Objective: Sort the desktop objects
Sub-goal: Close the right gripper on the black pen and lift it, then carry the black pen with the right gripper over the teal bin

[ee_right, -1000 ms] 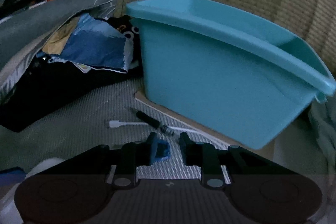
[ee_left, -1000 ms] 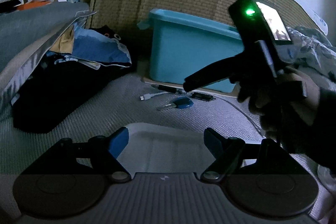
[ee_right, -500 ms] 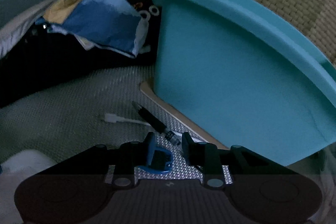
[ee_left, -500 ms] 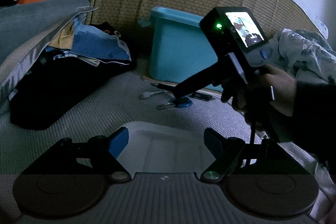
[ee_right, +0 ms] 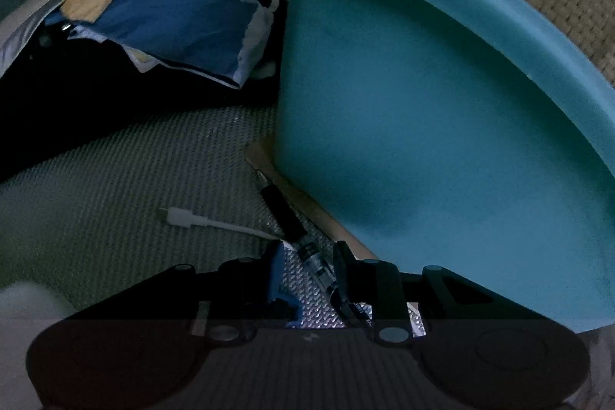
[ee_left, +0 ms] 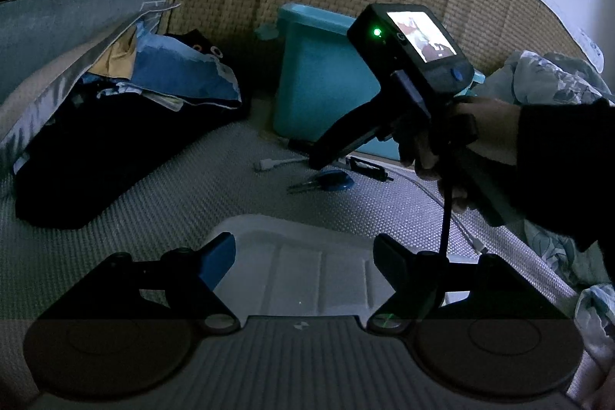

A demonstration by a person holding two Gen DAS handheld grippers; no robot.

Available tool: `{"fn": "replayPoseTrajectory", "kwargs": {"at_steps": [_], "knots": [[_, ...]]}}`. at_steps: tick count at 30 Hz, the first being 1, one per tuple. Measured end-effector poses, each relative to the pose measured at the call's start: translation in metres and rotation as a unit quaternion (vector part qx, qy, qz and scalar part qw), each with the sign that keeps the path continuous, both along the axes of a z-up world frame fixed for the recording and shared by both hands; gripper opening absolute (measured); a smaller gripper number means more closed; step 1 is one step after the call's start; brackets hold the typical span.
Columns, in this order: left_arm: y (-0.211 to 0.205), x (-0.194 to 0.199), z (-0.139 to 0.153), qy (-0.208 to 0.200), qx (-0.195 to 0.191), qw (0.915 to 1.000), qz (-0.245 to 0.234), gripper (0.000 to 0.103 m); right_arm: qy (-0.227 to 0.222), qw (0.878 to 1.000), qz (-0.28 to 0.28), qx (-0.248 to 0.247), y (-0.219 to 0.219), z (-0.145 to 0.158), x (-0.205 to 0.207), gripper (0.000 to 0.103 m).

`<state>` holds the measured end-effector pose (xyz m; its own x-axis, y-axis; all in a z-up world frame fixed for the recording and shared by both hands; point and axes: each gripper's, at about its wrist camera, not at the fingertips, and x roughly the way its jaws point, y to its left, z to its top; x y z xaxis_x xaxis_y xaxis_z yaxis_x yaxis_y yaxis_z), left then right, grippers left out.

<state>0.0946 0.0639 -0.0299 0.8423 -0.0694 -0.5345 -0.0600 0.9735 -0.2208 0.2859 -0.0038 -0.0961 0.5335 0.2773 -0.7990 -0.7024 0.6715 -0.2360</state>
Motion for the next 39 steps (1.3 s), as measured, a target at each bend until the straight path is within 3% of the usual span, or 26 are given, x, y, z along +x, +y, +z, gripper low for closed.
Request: {"fn": "replayPoseTrajectory", "kwargs": {"at_steps": [5, 14, 23, 28, 32, 39], "knots": [[0.000, -0.001, 0.001, -0.001, -0.002, 1.0000, 0.000, 0.082, -0.004, 0.999, 0.036, -0.038, 0.008, 0.004, -0.010, 0.013], [0.000, -0.001, 0.002, -0.002, -0.001, 1.0000, 0.000, 0.082, -0.051, 0.996, 0.074, -0.024, -0.005, 0.032, -0.049, 0.013], [0.001, -0.002, 0.003, -0.003, -0.001, 1.0000, -0.002, 0.082, -0.124, 0.984, 0.126, 0.021, -0.011, 0.106, -0.102, 0.013], [-0.001, -0.003, 0.004, -0.004, 0.005, 1.0000, -0.007, 0.082, -0.166, 0.978, 0.111, 0.059, -0.008, 0.160, -0.092, 0.013], [0.000, -0.002, 0.003, -0.003, 0.002, 1.0000, -0.006, 0.082, -0.191, 0.976, 0.086, 0.058, -0.007, 0.186, -0.065, 0.013], [-0.003, -0.002, 0.003, -0.004, 0.005, 0.9999, -0.014, 0.083, -0.188, 0.980, 0.030, 0.051, -0.006, 0.179, -0.020, 0.013]]}}
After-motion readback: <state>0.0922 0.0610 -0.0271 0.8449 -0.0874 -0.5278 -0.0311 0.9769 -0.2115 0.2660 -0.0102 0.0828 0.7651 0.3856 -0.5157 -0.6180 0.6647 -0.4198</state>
